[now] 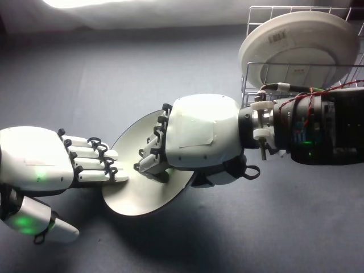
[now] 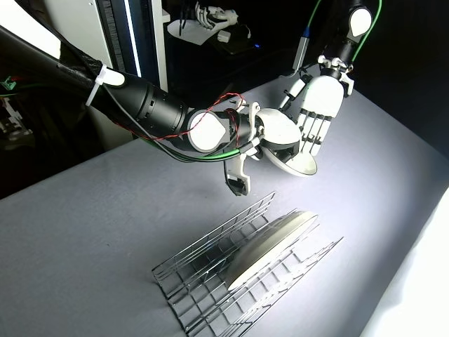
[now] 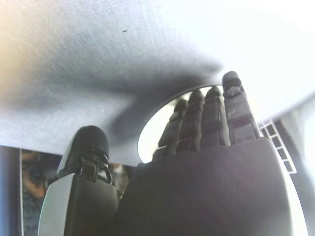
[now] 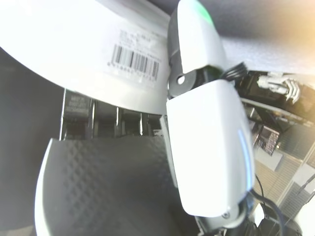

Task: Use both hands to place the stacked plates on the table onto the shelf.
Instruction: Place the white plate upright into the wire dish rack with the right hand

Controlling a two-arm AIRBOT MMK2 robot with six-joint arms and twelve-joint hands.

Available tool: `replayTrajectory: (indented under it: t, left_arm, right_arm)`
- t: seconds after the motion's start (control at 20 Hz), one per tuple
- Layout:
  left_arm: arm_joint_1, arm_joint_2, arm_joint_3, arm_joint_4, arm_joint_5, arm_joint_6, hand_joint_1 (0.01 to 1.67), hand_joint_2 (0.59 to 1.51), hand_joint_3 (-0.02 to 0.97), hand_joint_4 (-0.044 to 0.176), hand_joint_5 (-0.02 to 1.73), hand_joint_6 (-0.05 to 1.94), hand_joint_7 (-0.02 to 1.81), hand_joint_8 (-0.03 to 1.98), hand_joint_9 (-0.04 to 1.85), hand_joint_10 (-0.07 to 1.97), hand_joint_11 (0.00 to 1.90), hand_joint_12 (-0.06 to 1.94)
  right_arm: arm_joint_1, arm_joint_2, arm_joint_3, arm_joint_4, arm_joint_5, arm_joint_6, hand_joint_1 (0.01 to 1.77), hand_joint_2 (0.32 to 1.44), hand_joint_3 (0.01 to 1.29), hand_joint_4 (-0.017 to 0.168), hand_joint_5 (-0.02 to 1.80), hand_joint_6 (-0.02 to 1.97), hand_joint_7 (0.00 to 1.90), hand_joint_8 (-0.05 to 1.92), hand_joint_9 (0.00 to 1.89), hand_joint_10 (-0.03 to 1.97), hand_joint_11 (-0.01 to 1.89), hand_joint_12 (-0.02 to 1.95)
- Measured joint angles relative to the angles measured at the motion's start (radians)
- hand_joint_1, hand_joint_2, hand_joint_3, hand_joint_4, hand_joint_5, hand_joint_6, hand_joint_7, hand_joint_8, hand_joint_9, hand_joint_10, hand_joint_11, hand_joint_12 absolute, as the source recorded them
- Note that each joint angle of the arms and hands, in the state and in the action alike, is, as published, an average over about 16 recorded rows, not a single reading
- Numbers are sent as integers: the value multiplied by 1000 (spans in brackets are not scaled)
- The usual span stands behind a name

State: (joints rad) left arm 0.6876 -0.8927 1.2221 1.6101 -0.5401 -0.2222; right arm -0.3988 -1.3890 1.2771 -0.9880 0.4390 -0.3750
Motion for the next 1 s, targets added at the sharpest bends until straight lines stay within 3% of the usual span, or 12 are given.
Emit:
replayTrajectory:
  t: [0.2,0.6,1.0]
  left_arm:
    - [-59,28,-11,29,-12,0,21,1286,27,-6,-1,-29,0,-10,-7,-58,15,2]
    - [-194,113,-24,61,-66,2,20,1285,19,0,23,1,11,2,15,-57,13,3]
    - [-277,175,-4,59,-115,-7,20,1284,16,0,29,7,14,5,20,-58,13,4]
  right_arm:
    - [9,27,-27,11,2,2,1282,1022,13,-4,649,1198,737,1217,833,1375,896,1577]
    - [46,113,-113,94,-8,9,1307,1038,13,-3,708,1172,819,1169,892,1351,907,1562]
    - [90,222,-219,256,-13,11,1339,1067,12,-5,754,1130,901,1141,893,1319,884,1516]
